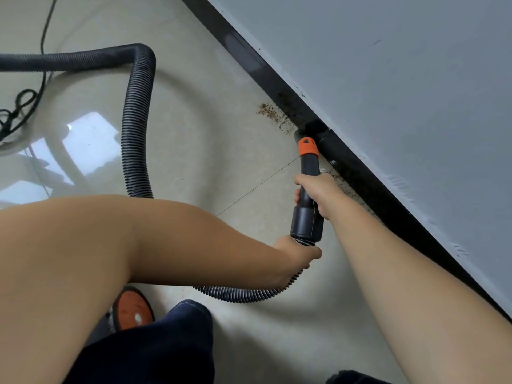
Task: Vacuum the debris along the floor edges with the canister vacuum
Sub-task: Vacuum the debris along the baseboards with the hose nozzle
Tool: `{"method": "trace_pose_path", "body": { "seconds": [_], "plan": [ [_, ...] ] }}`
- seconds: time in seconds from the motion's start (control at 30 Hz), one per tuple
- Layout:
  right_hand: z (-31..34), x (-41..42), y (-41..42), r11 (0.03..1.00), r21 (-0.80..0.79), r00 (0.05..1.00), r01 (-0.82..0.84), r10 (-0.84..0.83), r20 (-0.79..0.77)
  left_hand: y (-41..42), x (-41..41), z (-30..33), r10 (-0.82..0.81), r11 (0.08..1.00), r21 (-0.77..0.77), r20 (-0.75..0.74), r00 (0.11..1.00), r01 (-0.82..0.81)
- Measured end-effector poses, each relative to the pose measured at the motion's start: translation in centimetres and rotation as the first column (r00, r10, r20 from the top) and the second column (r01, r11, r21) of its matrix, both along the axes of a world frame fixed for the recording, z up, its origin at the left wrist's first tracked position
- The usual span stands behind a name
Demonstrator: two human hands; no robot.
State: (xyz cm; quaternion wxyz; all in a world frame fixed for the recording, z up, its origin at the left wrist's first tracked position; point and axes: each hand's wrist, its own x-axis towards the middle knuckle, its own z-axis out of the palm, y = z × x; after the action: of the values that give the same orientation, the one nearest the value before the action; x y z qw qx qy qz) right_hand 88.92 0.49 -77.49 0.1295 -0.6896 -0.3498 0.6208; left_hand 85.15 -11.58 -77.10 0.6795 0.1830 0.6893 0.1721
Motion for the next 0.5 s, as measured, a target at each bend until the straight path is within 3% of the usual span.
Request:
{"method": "trace_pose_path", "body": {
  "seconds": [0.5],
  "plan": [
    [-0.6,-4.6,4.8,0.988,0.032,0.988,-0.153,0.152,0.038,4.7,-2.5,-2.2,0.149,0.989,0.024,0.009,0.989,-0.149]
  ]
}}
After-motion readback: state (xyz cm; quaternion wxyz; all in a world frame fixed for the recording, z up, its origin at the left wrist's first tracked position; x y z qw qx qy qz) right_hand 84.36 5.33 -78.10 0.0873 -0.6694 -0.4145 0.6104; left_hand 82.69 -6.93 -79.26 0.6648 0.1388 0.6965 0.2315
